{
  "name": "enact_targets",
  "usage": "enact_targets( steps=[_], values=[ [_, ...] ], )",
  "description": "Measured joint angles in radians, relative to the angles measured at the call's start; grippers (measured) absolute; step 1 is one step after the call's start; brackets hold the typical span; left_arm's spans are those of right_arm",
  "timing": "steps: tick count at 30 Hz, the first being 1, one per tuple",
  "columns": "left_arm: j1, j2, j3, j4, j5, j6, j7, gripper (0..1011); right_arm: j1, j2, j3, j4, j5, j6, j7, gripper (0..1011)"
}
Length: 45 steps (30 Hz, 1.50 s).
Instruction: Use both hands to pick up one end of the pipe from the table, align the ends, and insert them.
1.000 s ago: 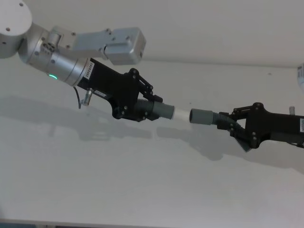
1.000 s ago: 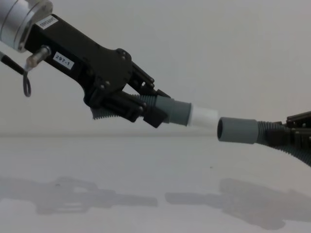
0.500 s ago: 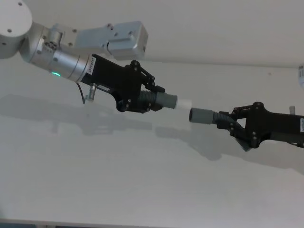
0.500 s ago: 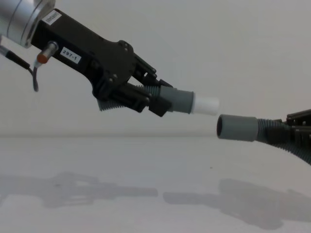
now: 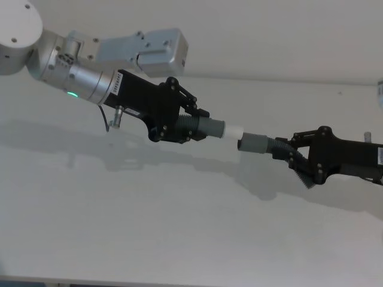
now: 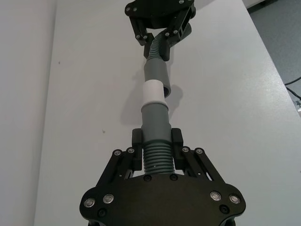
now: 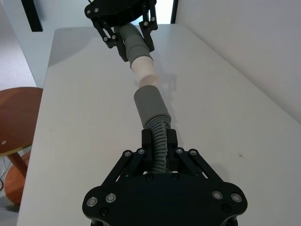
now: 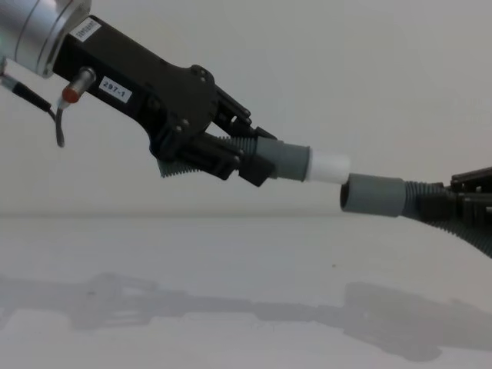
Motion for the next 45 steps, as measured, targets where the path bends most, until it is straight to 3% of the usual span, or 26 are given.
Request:
enact_targets(
  steps=[45],
  values=[
    [0.011,0.028,-0.014,-0.033,0.006,0.015,0.019,348,0.012,-0.013,0.0,0.008,0.01,-0.004,-0.001,175]
  ],
)
